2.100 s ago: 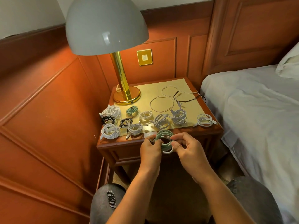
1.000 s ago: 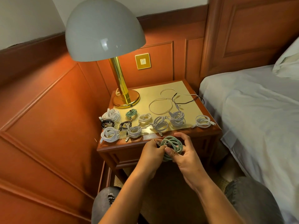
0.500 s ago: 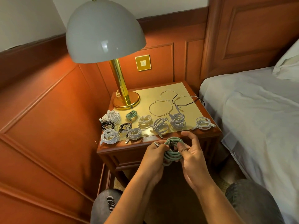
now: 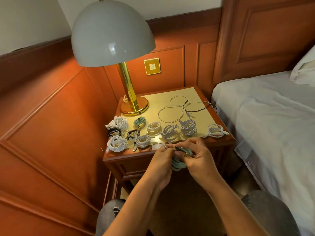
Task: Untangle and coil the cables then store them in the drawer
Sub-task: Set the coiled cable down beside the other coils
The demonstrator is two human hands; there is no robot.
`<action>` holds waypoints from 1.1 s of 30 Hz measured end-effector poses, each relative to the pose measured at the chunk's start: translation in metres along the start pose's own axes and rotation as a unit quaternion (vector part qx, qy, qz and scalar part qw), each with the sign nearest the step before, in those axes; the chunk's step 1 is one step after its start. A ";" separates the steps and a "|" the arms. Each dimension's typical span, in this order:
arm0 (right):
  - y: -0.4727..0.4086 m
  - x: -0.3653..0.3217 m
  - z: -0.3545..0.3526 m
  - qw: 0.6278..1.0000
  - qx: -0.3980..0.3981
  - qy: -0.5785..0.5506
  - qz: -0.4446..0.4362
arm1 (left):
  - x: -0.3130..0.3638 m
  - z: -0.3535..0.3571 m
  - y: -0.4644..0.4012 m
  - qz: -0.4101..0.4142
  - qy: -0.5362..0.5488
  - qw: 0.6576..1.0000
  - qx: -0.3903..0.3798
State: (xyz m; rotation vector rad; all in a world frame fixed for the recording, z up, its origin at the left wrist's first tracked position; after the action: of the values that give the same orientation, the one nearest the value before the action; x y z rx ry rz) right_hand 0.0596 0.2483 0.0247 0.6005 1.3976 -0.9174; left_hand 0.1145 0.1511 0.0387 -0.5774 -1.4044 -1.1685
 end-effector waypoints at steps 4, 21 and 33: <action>-0.001 -0.014 -0.004 0.996 0.073 -0.001 -0.056 | -0.006 -0.014 -0.012 -0.004 -0.085 0.993 0.080; 0.018 0.010 -0.037 0.930 0.318 -0.176 0.050 | -0.024 -0.016 -0.013 0.055 -0.057 0.991 0.107; 0.008 0.024 -0.032 0.963 0.098 -0.085 0.237 | -0.022 -0.010 -0.009 0.110 -0.183 0.972 0.101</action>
State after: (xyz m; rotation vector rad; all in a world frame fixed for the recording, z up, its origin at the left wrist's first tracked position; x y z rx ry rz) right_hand 0.0464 0.2742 -0.0042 0.9358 0.9548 -0.7015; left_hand 0.1161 0.1454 0.0134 -0.8092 -1.6983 -0.7545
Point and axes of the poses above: each hand's wrist, its own y-axis away from the middle knuckle, its own z-axis out of the palm, x = y × z, the point moved 3 cm from there along -y, towards the middle knuckle, and after that the axes turned 10 degrees about -y, right-handed, at the moved point
